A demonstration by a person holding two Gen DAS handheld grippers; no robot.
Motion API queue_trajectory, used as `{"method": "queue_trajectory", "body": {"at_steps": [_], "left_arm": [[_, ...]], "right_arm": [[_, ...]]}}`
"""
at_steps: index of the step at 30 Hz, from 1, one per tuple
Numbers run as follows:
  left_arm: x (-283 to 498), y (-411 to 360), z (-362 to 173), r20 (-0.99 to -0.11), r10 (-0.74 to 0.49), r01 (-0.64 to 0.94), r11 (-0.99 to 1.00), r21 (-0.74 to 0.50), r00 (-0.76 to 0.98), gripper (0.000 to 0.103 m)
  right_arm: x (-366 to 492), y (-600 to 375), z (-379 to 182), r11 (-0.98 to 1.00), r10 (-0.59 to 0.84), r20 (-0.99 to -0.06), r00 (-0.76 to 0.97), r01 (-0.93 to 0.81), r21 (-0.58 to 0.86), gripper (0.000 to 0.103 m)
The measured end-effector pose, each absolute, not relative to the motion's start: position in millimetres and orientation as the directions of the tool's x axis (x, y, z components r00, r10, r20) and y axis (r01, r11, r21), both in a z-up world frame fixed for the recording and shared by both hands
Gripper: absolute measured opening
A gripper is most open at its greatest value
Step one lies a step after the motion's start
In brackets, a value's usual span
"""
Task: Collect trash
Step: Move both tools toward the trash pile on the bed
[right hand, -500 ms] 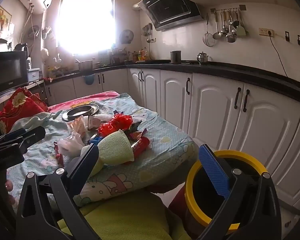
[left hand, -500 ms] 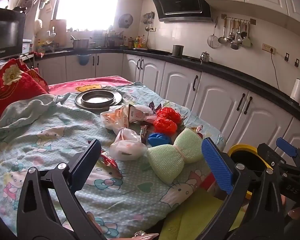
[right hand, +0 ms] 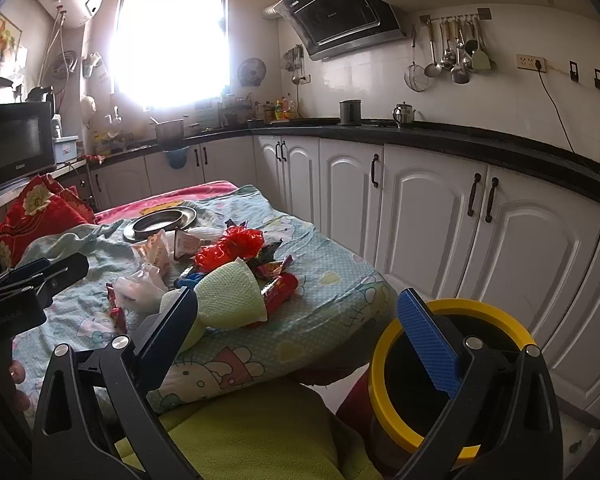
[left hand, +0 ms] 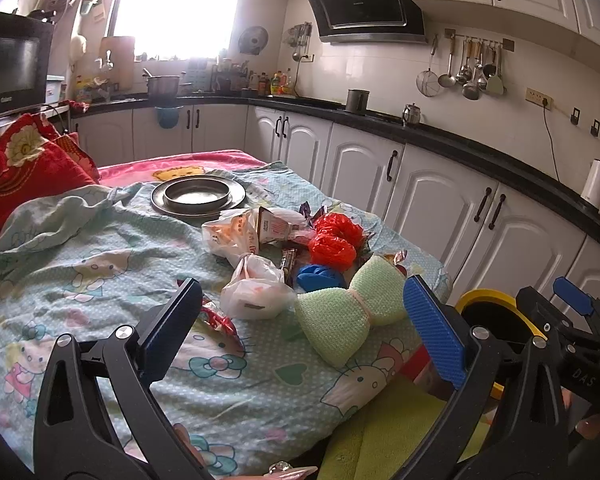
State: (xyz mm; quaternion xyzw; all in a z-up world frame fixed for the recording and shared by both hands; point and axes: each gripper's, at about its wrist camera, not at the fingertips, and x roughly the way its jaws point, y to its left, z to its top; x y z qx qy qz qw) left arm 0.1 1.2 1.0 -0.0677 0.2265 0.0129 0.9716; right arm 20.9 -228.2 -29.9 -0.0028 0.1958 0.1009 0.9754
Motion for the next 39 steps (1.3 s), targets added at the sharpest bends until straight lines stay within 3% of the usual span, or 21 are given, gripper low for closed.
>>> {"method": "queue_trajectory", "body": {"at_steps": [27,39], "left_arm": [[3,7,-12,-0.457,-0.018,-0.059,0.986,-0.154,0.889,0.092],[6,26,-13,-0.469,-0.015,-0.087,0.977,-0.195,0.883,0.092]], "right_arm": [[23,-231,-35,0.978,0.204,-0.397,0.895,-0.207,0.034,0.097],[37,-201,-34,0.944,0.301,-0.466,0.832,-0.329,0.023,0.097]]}}
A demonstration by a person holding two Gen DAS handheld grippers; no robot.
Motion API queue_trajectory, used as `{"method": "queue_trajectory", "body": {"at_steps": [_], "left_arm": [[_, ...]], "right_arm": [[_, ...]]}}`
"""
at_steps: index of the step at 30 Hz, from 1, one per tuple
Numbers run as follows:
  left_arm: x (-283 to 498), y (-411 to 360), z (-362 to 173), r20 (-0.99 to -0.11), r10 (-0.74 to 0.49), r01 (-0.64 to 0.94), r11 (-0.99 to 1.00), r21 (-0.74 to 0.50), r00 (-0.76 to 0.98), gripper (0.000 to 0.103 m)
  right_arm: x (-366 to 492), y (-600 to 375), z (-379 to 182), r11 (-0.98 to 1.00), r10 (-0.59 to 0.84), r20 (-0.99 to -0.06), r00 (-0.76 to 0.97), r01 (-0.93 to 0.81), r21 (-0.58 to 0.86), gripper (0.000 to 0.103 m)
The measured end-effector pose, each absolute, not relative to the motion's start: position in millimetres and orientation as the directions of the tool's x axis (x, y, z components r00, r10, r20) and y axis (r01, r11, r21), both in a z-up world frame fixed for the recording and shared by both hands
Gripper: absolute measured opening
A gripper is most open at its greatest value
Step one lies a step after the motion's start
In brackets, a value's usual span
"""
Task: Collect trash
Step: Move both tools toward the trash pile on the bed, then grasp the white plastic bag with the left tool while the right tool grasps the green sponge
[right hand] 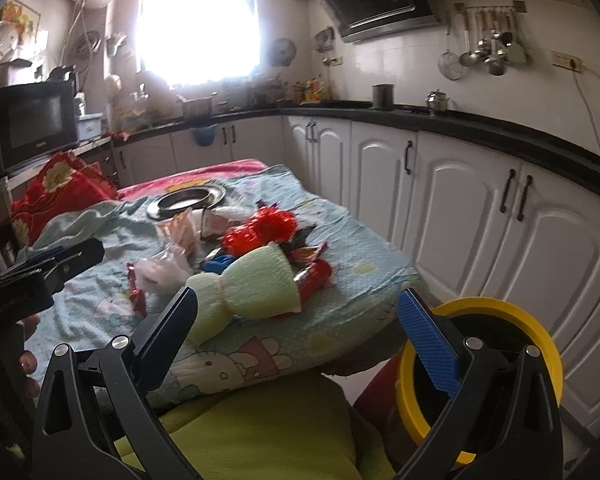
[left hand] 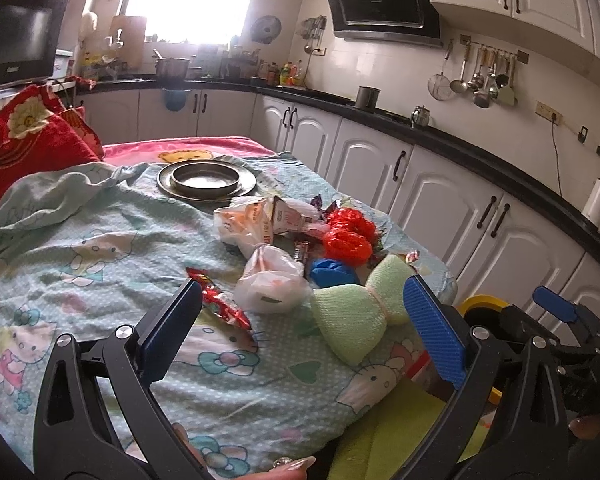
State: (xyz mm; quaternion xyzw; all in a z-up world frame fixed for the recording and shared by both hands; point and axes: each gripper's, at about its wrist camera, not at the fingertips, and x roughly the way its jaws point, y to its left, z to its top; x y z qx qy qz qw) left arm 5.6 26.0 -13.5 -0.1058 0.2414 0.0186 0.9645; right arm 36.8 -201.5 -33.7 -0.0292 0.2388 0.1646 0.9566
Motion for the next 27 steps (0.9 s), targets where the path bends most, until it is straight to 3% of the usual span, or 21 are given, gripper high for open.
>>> {"method": "queue_trajectory", "body": {"at_steps": [16,27], "left_arm": [[48,58,-14,-0.543,0.024,-0.158,0.967,-0.201,0.839,0.092],[97,60,-13,-0.559,-0.018,-0.122,0.97,-0.212,0.829,0.092]], "right_arm": [[80,-156,-40,0.886,0.404,-0.534,0.742,-0.463,0.027,0.097],[124,-172,-56,0.904,0.394,-0.588,0.707,-0.413,0.109,0.097]]}}
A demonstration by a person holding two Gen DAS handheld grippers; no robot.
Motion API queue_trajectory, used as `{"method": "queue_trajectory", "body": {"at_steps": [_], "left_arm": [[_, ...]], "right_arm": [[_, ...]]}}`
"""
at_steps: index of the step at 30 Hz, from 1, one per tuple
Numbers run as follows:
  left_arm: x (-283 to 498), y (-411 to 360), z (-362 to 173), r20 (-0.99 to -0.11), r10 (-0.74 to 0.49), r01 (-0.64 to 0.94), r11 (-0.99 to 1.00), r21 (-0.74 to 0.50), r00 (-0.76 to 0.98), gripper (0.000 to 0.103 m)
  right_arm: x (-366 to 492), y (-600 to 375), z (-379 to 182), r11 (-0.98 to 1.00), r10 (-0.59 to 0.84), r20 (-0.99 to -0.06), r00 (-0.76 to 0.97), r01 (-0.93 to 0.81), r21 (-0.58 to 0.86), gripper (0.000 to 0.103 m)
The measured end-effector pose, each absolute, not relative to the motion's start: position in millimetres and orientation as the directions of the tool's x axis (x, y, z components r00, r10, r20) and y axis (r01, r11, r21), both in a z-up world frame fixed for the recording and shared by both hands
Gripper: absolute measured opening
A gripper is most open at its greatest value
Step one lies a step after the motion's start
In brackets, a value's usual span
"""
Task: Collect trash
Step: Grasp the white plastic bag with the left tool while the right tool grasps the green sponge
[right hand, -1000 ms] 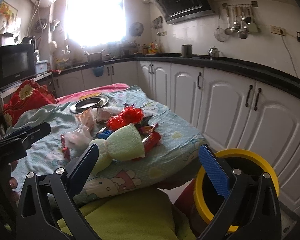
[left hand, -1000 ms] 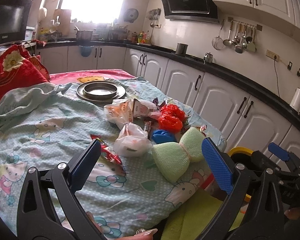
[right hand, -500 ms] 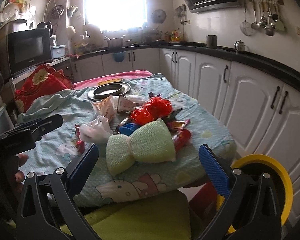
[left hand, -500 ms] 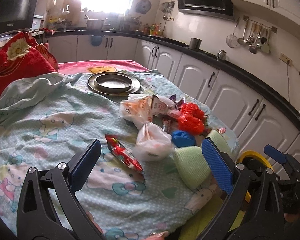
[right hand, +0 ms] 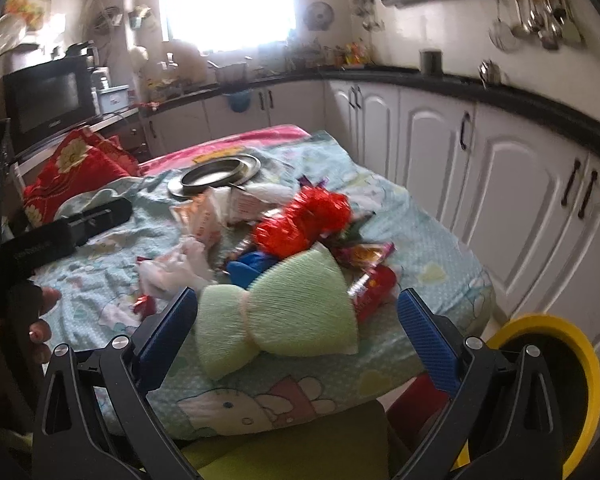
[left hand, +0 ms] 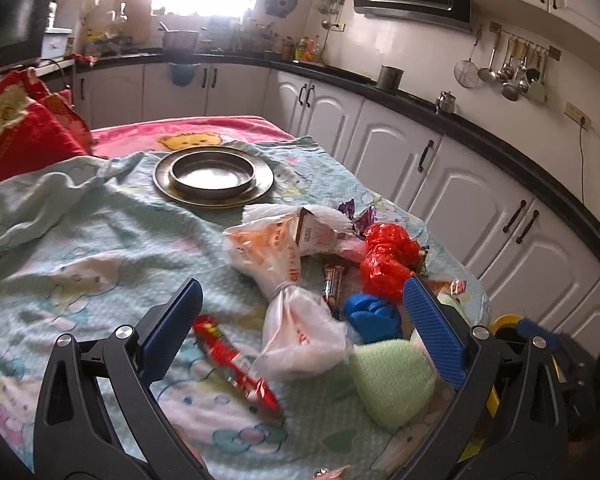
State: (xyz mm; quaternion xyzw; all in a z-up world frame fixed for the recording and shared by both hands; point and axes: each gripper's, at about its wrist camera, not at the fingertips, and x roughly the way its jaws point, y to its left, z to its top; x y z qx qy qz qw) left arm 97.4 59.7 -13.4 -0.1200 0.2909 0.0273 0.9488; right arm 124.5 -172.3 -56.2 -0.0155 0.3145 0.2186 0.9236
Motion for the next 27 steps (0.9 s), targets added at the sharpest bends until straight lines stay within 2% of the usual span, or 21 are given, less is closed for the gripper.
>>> {"method": "queue_trajectory", "body": {"at_steps": [7,12,15,19,25,27], "left_arm": [[131,71,-39,-0.64,-0.079,-0.121,0.957,-0.263,0.764,0.092],[142,76,-54,-0.667,-0.11,-0.12,0.95,-0.289,0.737,0.092],[146,74,-60,-0.685,-0.12,-0.113,0.952,-0.285,0.718,0.092],[151,69,-67,-0.705,-0.128,-0.103,0.956,-0.275,0.698,0.092],[153,64,-75,-0.717,-0.164,-0.085,0.951,-0.297,0.677,0.091],[152,61,-77,-0.721,-0.169,-0.076,0.953,-0.294,0.672,0.085]], "right_arm": [[156,-194,-82,0.906,0.415,-0.667,0.619,-0.344,0.245,0.097],[162,-190,-90,0.89,0.446,-0.676,0.587,-0.368,0.268,0.094],[166,-185,-96,0.88,0.461,-0.696,0.55,-0.386,0.278,0.085],[172,-186,-103,0.858,0.503,-0.697,0.511,-0.394,0.33,0.081],[172,-184,-100,0.821,0.559,-0.685,0.467,-0.426,0.379,0.06],[170,-184,-98,0.815,0.566,-0.684,0.461,-0.436,0.381,0.054]]}}
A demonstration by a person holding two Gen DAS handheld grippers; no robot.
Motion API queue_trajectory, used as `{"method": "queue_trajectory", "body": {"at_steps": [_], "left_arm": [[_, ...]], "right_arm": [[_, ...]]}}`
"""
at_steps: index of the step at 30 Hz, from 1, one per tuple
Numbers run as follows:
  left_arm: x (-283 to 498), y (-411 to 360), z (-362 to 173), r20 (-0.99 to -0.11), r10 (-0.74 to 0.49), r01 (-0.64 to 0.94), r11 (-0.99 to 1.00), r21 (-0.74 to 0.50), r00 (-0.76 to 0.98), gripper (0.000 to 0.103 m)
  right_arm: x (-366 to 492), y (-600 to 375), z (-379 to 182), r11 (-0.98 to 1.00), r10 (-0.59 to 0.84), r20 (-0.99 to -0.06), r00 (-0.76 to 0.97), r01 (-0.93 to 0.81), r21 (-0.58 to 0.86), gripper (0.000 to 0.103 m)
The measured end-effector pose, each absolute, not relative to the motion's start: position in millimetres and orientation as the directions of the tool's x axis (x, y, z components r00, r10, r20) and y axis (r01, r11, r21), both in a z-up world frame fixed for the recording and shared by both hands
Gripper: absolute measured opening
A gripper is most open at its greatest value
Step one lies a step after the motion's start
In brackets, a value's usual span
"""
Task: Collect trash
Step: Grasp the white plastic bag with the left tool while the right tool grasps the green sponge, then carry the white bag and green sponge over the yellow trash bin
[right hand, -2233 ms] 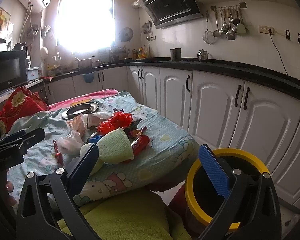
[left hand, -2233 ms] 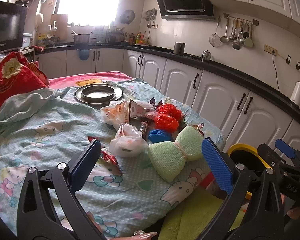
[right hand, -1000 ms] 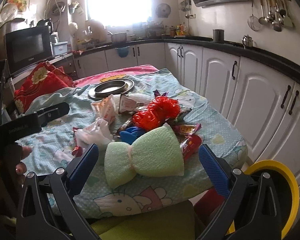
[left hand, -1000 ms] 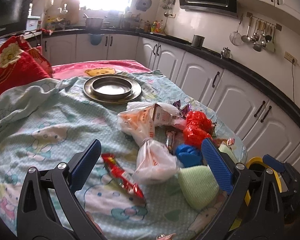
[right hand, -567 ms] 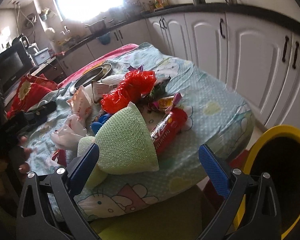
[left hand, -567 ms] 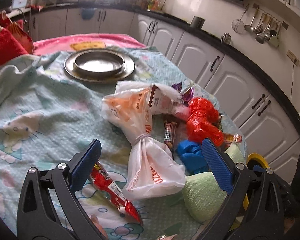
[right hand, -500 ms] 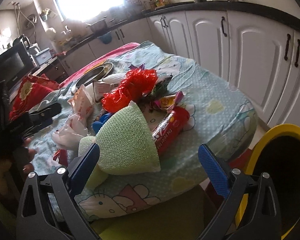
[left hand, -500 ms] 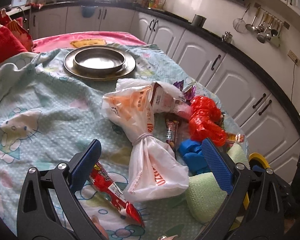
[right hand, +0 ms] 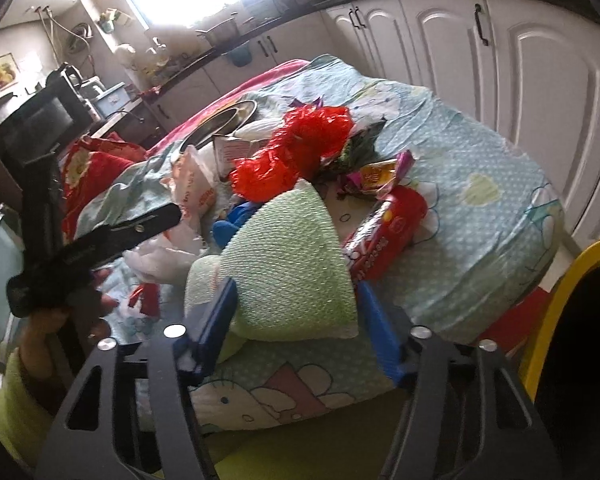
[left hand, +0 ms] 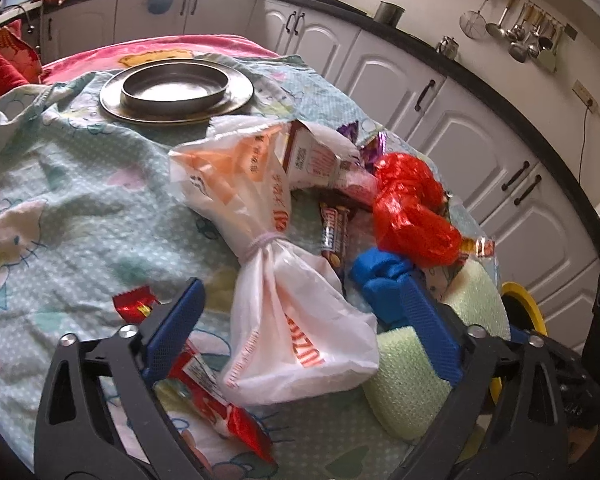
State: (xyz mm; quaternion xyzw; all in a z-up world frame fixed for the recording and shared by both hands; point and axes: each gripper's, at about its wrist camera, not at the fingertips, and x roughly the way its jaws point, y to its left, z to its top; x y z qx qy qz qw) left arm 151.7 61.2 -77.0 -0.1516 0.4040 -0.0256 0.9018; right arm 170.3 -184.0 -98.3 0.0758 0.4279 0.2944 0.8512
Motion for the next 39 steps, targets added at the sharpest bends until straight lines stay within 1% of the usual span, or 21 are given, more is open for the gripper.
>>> {"method": "queue_trajectory", "body": {"at_steps": [1,2,3,4,5,6,7,8,10,12,13,15,18,23,29,32,39], "left_arm": [[151,60,-78,-0.722,-0.172,-0.072,0.953,-0.294,0.67,0.084],[150,59,-78,-0.723,-0.177,-0.069,0.952,-0.297,0.668,0.08],[149,59,-79,-0.723,-0.186,-0.066,0.95,-0.306,0.665,0.074],[147,59,-79,-0.724,-0.186,-0.073,0.948,-0.31,0.664,0.072],[146,60,-79,-0.724,-0.184,-0.079,0.946,-0.313,0.665,0.068],[144,61,-79,-0.722,-0.184,-0.084,0.944,-0.318,0.666,0.063],[143,61,-80,-0.724,-0.181,-0.087,0.945,-0.316,0.665,0.062],[141,61,-81,-0.73,-0.18,-0.089,0.945,-0.314,0.66,0.059],[140,63,-81,-0.73,-0.186,-0.086,0.944,-0.318,0.657,0.054],[137,65,-79,-0.72,-0.189,-0.086,0.941,-0.327,0.667,0.047],[135,66,-77,-0.714,-0.187,-0.086,0.941,-0.328,0.675,0.046],[131,67,-74,-0.7,-0.189,-0.08,0.94,-0.333,0.689,0.039],[125,67,-65,-0.675,-0.189,-0.064,0.941,-0.332,0.713,0.036],[115,67,-47,-0.635,-0.175,-0.05,0.946,-0.321,0.752,0.035],[104,67,-28,-0.594,-0.16,-0.039,0.951,-0.307,0.788,0.034],[99,63,-16,-0.571,-0.161,-0.022,0.954,-0.3,0.805,0.034],[95,45,-1,-0.543,-0.182,0.031,0.961,-0.274,0.82,0.034]], "right_arm": [[170,-183,-97,0.816,0.564,-0.686,0.459,-0.439,0.377,0.053],[169,-183,-97,0.815,0.565,-0.688,0.456,-0.44,0.377,0.052],[169,-183,-96,0.814,0.566,-0.688,0.454,-0.439,0.38,0.05],[169,-184,-96,0.814,0.567,-0.69,0.451,-0.435,0.384,0.05],[168,-185,-96,0.815,0.565,-0.691,0.451,-0.432,0.386,0.049],[167,-186,-95,0.817,0.563,-0.689,0.456,-0.429,0.384,0.044],[165,-187,-93,0.818,0.562,-0.688,0.459,-0.43,0.382,0.042],[164,-188,-91,0.819,0.562,-0.685,0.464,-0.432,0.378,0.038],[161,-188,-88,0.817,0.564,-0.68,0.469,-0.438,0.375,0.036],[158,-188,-86,0.816,0.565,-0.676,0.473,-0.444,0.37,0.034],[158,-188,-86,0.815,0.565,-0.675,0.475,-0.447,0.368,0.034],[155,-187,-82,0.812,0.569,-0.668,0.48,-0.459,0.361,0.031],[151,-184,-76,0.805,0.576,-0.657,0.486,-0.48,0.35,0.028],[138,-177,-60,0.775,0.601,-0.625,0.498,-0.553,0.305,0.025],[115,-169,-37,0.733,0.64,-0.558,0.528,-0.637,0.237,0.024],[111,-170,-28,0.741,0.63,-0.536,0.562,-0.642,0.197,0.024],[115,-199,-10,0.791,0.59,-0.483,0.647,-0.583,0.186,0.024]]}}
